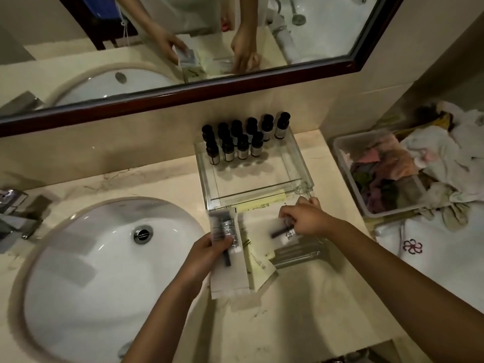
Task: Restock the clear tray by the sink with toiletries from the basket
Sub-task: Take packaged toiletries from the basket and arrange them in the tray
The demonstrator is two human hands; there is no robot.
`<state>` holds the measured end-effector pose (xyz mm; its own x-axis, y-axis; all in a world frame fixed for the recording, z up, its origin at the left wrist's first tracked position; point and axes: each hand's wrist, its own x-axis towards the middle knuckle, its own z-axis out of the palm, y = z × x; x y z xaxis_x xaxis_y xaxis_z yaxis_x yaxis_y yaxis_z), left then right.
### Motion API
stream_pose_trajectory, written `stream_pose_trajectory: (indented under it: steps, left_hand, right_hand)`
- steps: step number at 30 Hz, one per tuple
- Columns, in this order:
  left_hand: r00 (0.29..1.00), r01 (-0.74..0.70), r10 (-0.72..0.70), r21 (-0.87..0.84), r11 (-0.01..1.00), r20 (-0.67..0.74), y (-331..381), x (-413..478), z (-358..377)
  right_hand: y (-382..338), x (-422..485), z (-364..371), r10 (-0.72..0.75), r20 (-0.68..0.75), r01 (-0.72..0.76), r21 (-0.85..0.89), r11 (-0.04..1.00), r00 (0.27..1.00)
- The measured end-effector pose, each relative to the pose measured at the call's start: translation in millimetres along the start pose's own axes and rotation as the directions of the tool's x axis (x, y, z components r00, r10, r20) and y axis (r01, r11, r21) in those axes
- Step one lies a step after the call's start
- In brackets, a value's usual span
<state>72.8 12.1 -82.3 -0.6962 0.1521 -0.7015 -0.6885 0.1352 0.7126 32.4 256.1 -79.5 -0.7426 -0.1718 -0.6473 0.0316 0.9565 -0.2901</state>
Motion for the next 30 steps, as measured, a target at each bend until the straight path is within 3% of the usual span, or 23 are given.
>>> stream_pose_trajectory:
  steps: [4, 8, 10, 13, 16, 22, 27, 30]
  left_hand:
    - [0.999, 0.025, -0.027, 0.087, 0.996, 0.024, -9.3, -5.1, 12.2]
    - [0.976, 0.054, -0.102, 0.234, 0.971, 0.195, -25.0, -15.0, 28.0]
    - [0.965, 0.049, -0.122, 0.296, 0.954, 0.232, -33.1, -18.8, 40.1]
    - [0.986, 0.020, -0.073, 0.326, 0.945, 0.151, -36.9, -20.3, 57.8]
    - [0.998, 0.012, -0.026, 0.222, 0.975, 0.061, -39.9, -19.0, 68.8]
    - [0.992, -0.036, 0.016, -0.163, 0.986, -0.122, -38.0, -14.7, 81.6]
    - [0.998, -0.053, 0.032, -0.383, 0.922, -0.062, -32.9, -3.9, 81.1]
    - [0.998, -0.057, 0.055, -0.368, 0.928, -0.015, -28.3, -1.5, 76.3]
  right_hand:
    - [15.4, 12.7, 8.9, 0.027, -0.117, -0.015, 0.102, 0.995, 0.993]
    - [33.2, 25.1, 14.9, 0.167, -0.223, -0.089, 0.322, 0.943, 0.960]
    - [37.1, 22.5, 13.5, 0.257, -0.252, -0.122, 0.450, 0.884, 0.933]
    - [44.5, 16.7, 17.8, 0.360, -0.261, -0.080, 0.703, 0.707, 0.896]
    - [43.2, 1.3, 23.5, 0.374, -0.178, -0.045, 0.855, 0.517, 0.910]
    - [30.4, -29.3, 55.2, 0.309, -0.050, -0.073, 0.926, 0.372, 0.950]
    - [11.9, -32.8, 76.3, 0.259, 0.072, -0.146, 0.949, 0.279, 0.963]
    - [5.6, -23.9, 76.8, 0.222, 0.112, -0.165, 0.957, 0.239, 0.969]
